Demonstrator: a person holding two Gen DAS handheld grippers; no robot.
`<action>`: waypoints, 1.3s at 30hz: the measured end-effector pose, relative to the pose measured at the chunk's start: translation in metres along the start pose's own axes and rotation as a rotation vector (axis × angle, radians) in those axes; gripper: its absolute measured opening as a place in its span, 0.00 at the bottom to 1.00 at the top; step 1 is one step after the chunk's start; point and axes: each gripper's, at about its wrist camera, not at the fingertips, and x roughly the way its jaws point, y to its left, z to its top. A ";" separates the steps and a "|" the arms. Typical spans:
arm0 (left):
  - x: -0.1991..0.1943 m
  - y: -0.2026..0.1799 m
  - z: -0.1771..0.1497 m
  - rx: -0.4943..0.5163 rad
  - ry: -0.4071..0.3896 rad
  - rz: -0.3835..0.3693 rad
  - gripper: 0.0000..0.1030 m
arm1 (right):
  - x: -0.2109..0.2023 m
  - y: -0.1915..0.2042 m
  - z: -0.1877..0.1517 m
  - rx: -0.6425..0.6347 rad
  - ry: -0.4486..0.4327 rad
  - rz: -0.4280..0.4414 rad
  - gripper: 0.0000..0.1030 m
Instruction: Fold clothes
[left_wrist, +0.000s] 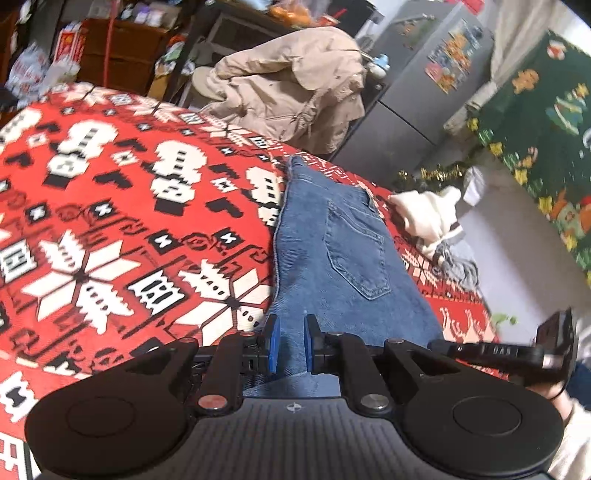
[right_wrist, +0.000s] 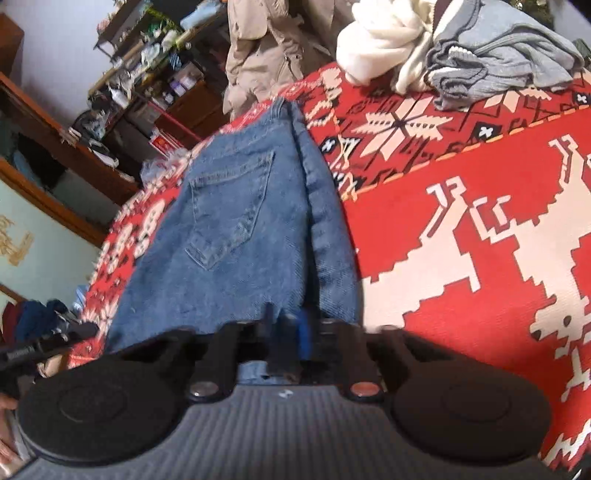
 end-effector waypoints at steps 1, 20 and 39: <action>-0.001 0.000 0.001 0.010 0.001 0.002 0.11 | 0.000 0.004 -0.001 -0.025 -0.008 -0.015 0.07; -0.024 -0.005 -0.019 0.032 0.031 0.023 0.11 | -0.033 -0.012 -0.007 -0.018 -0.054 -0.087 0.20; -0.018 0.051 -0.033 -0.037 0.029 -0.105 0.12 | -0.065 -0.008 -0.007 -0.050 -0.110 0.011 0.24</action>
